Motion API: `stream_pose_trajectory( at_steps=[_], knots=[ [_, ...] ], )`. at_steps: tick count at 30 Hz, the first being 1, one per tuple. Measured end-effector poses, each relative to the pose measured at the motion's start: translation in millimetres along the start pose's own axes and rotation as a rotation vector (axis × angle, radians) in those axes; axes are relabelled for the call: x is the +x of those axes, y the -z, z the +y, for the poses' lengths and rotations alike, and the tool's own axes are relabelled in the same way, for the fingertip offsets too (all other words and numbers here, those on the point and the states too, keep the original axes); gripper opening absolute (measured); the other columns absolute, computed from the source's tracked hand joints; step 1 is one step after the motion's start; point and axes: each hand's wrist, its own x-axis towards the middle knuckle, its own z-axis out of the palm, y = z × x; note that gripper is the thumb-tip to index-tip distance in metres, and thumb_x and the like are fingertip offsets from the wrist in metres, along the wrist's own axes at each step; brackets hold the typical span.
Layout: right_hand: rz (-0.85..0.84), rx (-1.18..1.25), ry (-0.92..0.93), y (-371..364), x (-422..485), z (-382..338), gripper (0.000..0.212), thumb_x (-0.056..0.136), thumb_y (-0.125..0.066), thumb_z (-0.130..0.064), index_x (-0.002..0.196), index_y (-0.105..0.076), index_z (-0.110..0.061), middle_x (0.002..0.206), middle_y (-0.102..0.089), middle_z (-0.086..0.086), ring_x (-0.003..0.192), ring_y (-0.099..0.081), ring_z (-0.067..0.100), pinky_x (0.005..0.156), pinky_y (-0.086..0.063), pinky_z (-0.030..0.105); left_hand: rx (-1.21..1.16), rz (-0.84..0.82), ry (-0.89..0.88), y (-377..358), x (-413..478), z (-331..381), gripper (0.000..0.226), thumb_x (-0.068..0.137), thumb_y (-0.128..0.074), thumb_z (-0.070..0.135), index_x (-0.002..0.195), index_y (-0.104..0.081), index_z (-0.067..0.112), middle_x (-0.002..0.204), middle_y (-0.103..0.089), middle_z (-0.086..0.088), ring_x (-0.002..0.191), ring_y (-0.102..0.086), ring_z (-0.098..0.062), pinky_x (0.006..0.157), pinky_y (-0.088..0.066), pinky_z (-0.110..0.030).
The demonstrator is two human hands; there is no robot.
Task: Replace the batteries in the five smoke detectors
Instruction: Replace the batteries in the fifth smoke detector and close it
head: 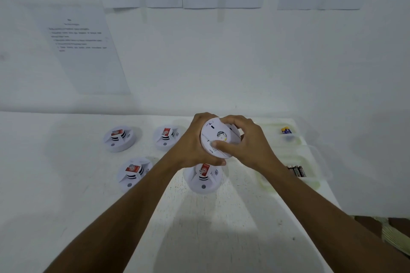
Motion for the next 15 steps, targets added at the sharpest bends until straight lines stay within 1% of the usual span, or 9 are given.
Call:
stream_pose_trajectory(
  at_steps=[2,5,7,8,10,11,12,13,15],
  knots=[
    [-0.024,-0.040,0.015,0.2,5.1,0.4,0.059,0.068,-0.088,-0.039,0.120,-0.063,-0.024,0.116,-0.060,-0.015,0.108,-0.052,0.007,0.086,-0.050,0.028,-0.018,0.026,-0.009,-0.6,1.8,-4.3,0.088,0.047,-0.084,0.050,0.121,-0.038,0.037,0.124,-0.047,0.005,0.115,-0.051,-0.013,0.091,-0.045,-0.010],
    [-0.079,-0.075,0.054,3.4,10.2,4.5,0.063,0.066,-0.089,-0.040,0.123,-0.062,-0.026,0.124,-0.057,-0.012,0.114,-0.051,0.009,0.086,-0.048,0.029,-0.014,0.005,0.011,5.5,5.0,-5.9,0.085,0.046,-0.082,0.052,0.116,-0.037,0.038,0.119,-0.046,0.010,0.111,-0.049,-0.007,0.086,-0.040,-0.002],
    [-0.097,-0.185,0.074,4.5,12.7,4.7,0.070,0.066,-0.088,-0.042,0.128,-0.061,-0.023,0.128,-0.049,-0.010,0.119,-0.044,0.010,0.088,-0.045,0.027,0.009,-0.011,-0.003,9.0,5.7,-9.1,0.083,0.045,-0.077,0.056,0.115,-0.037,0.040,0.118,-0.043,0.008,0.111,-0.048,-0.005,0.084,-0.038,0.000],
    [-0.092,-0.249,0.089,4.3,14.1,4.3,0.072,0.066,-0.087,-0.043,0.130,-0.061,-0.021,0.127,-0.048,-0.009,0.118,-0.042,0.011,0.089,-0.044,0.027,0.023,-0.029,-0.009,10.8,4.7,-11.5,0.085,0.044,-0.078,0.056,0.116,-0.036,0.041,0.121,-0.042,0.006,0.113,-0.047,-0.004,0.084,-0.038,0.000],
    [-0.068,-0.313,0.119,2.0,16.5,2.3,0.072,0.066,-0.086,-0.043,0.129,-0.062,-0.020,0.119,-0.052,-0.007,0.113,-0.044,0.013,0.087,-0.044,0.028,0.042,-0.017,-0.004,6.5,11.3,-14.4,0.089,0.045,-0.083,0.054,0.119,-0.036,0.038,0.121,-0.042,0.004,0.114,-0.047,-0.009,0.091,-0.040,-0.008],
    [-0.062,-0.323,0.125,0.6,17.6,1.3,0.071,0.066,-0.085,-0.044,0.128,-0.062,-0.021,0.115,-0.056,-0.007,0.110,-0.047,0.014,0.086,-0.044,0.029,0.042,0.015,0.025,4.6,15.1,-15.3,0.090,0.045,-0.082,0.059,0.119,-0.038,0.033,0.116,-0.044,0.005,0.111,-0.048,-0.011,0.095,-0.042,-0.016],
    [-0.062,-0.325,0.128,-0.5,18.6,0.5,0.070,0.065,-0.082,-0.047,0.127,-0.063,-0.022,0.112,-0.060,-0.006,0.107,-0.050,0.014,0.085,-0.046,0.029,0.046,0.051,0.073,4.3,18.8,-14.7,0.093,0.043,-0.078,0.069,0.117,-0.039,0.030,0.111,-0.046,0.007,0.109,-0.048,-0.012,0.099,-0.043,-0.023],
    [-0.065,-0.313,0.130,-1.3,19.9,-0.2,0.068,0.065,-0.078,-0.049,0.126,-0.064,-0.022,0.111,-0.064,-0.006,0.104,-0.054,0.014,0.084,-0.048,0.030,0.048,0.066,0.107,5.9,21.1,-15.3,0.097,0.039,-0.073,0.077,0.117,-0.041,0.028,0.109,-0.047,0.008,0.108,-0.047,-0.011,0.102,-0.043,-0.027],
    [-0.081,-0.238,0.123,-1.4,22.2,-1.0,0.065,0.066,-0.073,-0.047,0.125,-0.064,-0.023,0.111,-0.070,-0.007,0.099,-0.063,0.011,0.083,-0.051,0.027,0.075,-0.002,0.082,9.2,19.5,-22.5,0.092,0.040,-0.073,0.069,0.119,-0.038,0.037,0.121,-0.045,0.005,0.116,-0.045,-0.011,0.103,-0.042,-0.027]
  ],
)
